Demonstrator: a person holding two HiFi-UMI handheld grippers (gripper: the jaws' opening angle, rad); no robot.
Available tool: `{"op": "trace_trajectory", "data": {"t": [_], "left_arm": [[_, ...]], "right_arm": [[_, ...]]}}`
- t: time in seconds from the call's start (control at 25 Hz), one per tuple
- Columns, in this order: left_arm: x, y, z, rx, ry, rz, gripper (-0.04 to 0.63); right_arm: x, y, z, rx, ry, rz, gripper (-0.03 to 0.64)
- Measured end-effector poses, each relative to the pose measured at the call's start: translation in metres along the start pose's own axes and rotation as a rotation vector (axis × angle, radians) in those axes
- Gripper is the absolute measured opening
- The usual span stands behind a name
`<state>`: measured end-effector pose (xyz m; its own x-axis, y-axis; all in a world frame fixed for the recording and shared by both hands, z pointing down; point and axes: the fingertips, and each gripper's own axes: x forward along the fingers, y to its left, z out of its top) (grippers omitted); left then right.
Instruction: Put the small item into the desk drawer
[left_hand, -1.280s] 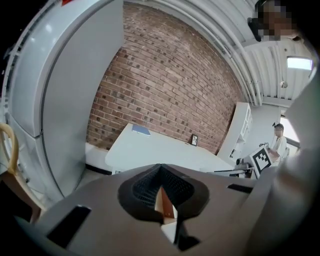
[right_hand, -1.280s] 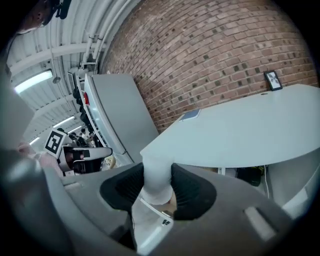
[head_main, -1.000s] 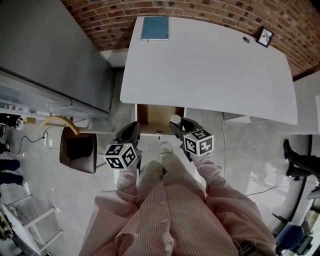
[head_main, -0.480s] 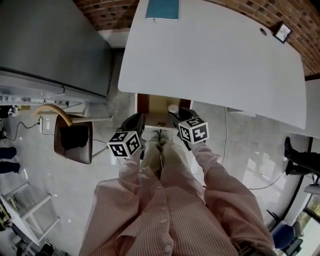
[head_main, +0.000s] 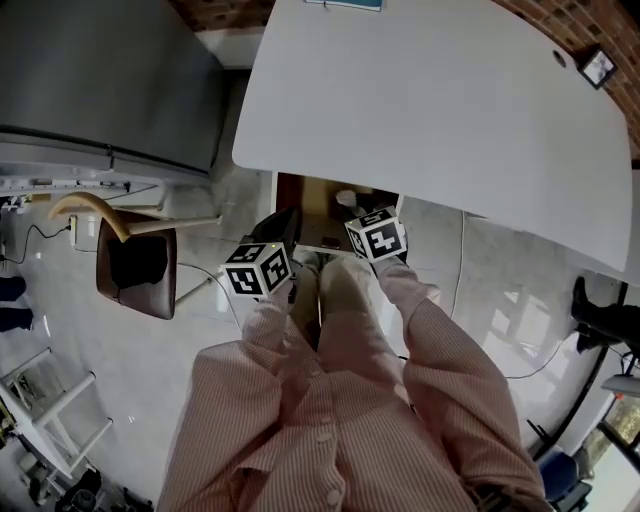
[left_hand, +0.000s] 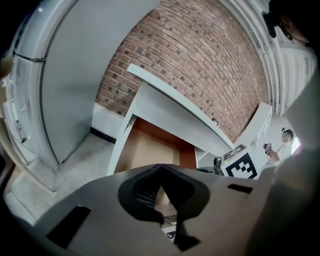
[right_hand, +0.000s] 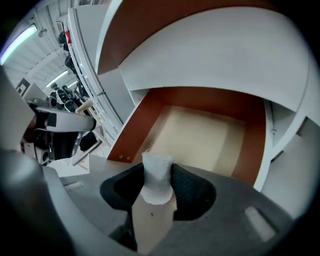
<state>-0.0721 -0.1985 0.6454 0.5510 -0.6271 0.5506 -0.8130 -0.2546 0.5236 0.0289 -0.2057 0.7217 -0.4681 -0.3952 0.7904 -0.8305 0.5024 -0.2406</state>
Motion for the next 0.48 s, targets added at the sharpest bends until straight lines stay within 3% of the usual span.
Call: {"op": "trace_trajectory", "data": {"t": [0.28, 0.48], "left_arm": [[0.016, 0.011, -0.004, -0.033, 0.001, 0.007, -0.002], [0.025, 0.016, -0.008, -0.058, 0.009, 0.01, -0.002]], "right_arm": [[0.034, 0.001, 0.002, -0.189, 0.096, -0.002, 0.169], [0.056, 0.0, -0.006, -0.259, 0.153, 0.001, 0.169]]}}
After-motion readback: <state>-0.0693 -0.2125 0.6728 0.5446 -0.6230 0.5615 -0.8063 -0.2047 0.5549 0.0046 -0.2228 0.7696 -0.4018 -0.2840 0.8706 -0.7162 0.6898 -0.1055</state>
